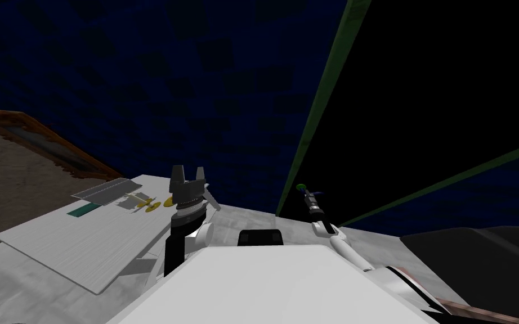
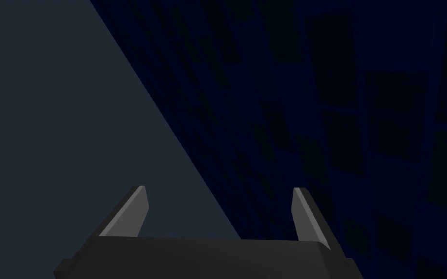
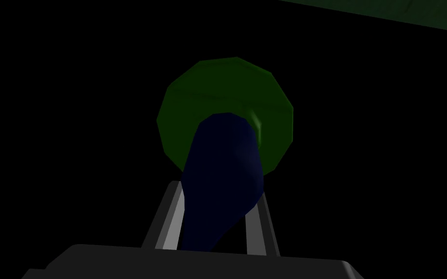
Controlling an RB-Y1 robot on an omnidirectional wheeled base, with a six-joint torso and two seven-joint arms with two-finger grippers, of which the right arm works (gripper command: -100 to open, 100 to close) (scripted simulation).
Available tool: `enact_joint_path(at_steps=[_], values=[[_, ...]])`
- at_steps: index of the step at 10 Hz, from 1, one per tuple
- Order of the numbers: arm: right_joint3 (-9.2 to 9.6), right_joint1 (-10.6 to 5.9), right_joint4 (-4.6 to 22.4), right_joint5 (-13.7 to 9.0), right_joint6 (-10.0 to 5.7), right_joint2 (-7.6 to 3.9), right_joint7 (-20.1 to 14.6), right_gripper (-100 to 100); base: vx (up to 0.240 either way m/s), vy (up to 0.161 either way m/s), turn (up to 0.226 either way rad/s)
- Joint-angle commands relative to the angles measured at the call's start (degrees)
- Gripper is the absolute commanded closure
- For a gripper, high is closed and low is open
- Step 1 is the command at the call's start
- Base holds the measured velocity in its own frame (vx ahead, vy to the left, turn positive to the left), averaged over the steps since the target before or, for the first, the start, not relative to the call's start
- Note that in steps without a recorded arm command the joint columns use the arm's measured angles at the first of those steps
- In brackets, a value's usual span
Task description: Pull the door open
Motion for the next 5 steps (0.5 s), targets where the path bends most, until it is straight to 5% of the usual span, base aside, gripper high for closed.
enact_joint_path(at_steps=[1, 4, 5], values=[[0.09, 0.08, 0.1, 0.1, 0.04, 0.04, 0.1, 100, -0.023, -0.002, 0.008], [0.09, 0.08, 0.1, 0.1, 0.04, 0.04, 0.1, 100, -0.008, 0.000, 0.001], [0.99, 0.74, -0.3, 0.2, -0.56, -0.78, -0.8, 100, -0.100, -0.047, 0.123]])
